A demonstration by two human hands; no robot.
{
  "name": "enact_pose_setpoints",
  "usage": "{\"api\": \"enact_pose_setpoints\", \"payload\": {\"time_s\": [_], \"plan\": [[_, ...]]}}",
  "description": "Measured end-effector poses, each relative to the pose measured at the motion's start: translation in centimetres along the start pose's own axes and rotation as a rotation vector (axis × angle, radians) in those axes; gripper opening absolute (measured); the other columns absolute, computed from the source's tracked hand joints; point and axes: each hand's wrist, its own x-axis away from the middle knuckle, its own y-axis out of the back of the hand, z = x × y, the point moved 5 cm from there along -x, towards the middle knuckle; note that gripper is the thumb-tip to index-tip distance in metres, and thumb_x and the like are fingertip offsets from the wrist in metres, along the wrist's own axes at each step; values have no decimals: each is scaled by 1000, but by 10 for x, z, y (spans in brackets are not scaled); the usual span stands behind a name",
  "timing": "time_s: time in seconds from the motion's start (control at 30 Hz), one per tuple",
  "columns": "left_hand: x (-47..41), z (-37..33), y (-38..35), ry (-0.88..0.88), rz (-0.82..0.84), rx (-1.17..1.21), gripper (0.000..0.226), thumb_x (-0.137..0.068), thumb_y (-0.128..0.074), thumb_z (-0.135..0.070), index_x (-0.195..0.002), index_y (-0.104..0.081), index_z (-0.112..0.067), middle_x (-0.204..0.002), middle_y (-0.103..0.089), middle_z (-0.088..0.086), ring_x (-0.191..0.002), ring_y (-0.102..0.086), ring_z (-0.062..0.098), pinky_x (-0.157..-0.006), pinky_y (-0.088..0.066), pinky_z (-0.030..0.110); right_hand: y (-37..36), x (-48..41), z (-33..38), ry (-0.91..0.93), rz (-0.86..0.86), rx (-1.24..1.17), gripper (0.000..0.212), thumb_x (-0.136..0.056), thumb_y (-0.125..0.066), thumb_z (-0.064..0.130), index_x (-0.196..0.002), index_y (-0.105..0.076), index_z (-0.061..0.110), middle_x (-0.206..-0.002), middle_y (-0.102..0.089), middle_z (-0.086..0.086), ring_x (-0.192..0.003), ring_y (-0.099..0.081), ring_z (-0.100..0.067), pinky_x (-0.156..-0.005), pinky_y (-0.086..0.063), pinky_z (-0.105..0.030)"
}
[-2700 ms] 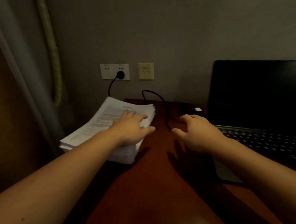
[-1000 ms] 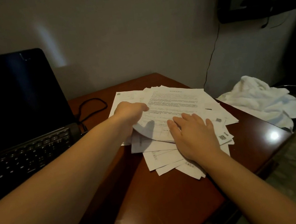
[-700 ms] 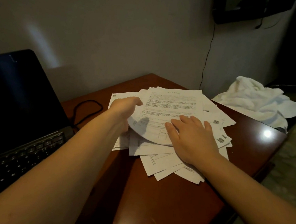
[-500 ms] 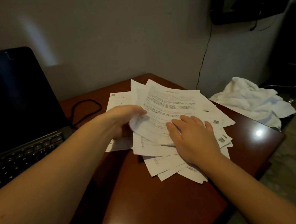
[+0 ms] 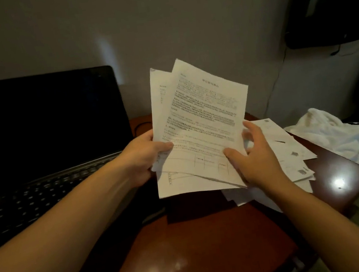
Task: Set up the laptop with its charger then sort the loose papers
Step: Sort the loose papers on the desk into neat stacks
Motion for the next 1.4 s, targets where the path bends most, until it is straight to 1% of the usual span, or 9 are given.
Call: {"api": "enact_pose_setpoints", "payload": {"time_s": [0.17, 0.3, 0.47, 0.57, 0.63, 0.73, 0.9, 1.17, 1.4], "plan": [[70, 1, 85, -75, -208, -34, 22, -101, -52, -7, -118, -64, -16, -110, -75, 6, -92, -75, 24, -68, -61, 37, -60, 25, 42, -291, 276, -372, 87, -87, -75, 8, -153, -26, 40, -116, -69, 5, -87, -75, -21, -70, -64, -44], [135, 7, 154, -87, -356, 12, 21, -104, -49, -16, -116, -67, -16, -105, -77, 4, -95, -74, 25, -74, -59, 40, -115, 56, 89, -203, 469, -330, 76, -89, -72, 7, -149, -36, 38, -113, -73, 1, -80, -77, -21, -55, -60, -32], [198, 23, 232, -112, -570, -149, 28, -100, -56, -14, -118, -62, -35, -107, -76, -2, -80, -74, 6, -53, -55, 19, -186, 90, 127, -99, 629, -307, 80, -90, -70, 7, -152, -30, 38, -105, -75, 3, -83, -77, -18, -66, -64, -40], [219, 42, 265, -142, -739, -757, 67, -96, -62, -26, -155, -30, -35, -156, -40, -5, -135, -47, 11, -101, -51, 37, -225, 108, 134, -76, 737, -232, 88, -89, -72, 5, -154, -24, 39, -106, -75, 2, -85, -76, -18, -64, -63, -34], [215, 57, 252, -289, -476, -1143, 63, -96, -52, -48, -155, -29, -38, -163, -17, -16, -152, -13, 9, -122, -25, 42, -242, 116, 136, -53, 810, -170, 93, -88, -72, 4, -156, -19, 40, -99, -77, 0, -83, -76, -16, -61, -61, -30], [208, 85, 224, -170, -11, -1339, 63, -96, -35, -70, -153, -13, -54, -161, 8, -28, -147, 20, -6, -119, 10, 26, -254, 116, 135, 10, 844, -98, 92, -89, -72, 7, -156, -18, 41, -94, -79, 3, -82, -76, -14, -66, -62, -32], [206, 94, 222, -68, -58, -1485, 88, -82, -21, -90, -152, 15, -51, -162, 25, -21, -146, 30, 1, -121, 18, 37, -247, 128, 138, 40, 1047, 10, 102, -84, -76, 11, -152, -12, 52, -97, -78, 3, -88, -76, -16, -73, -61, -31], [208, 90, 225, -149, -139, -1272, 89, -77, -26, -87, -155, -4, -49, -159, 5, -32, -145, 17, -10, -115, 16, 15, -251, 140, 140, -30, 1076, -115, 100, -82, -74, 1, -150, -20, 52, -98, -78, -8, -89, -76, -24, -70, -63, -31], [204, 80, 239, -351, -129, -766, 64, -91, -62, -48, -150, -40, -38, -141, -55, -21, -128, -47, -12, -107, -40, 15, -253, 145, 144, 81, 958, -49, 102, -81, -78, 12, -156, -16, 42, -84, -78, 6, -71, -75, -14, -53, -55, -19]]}}
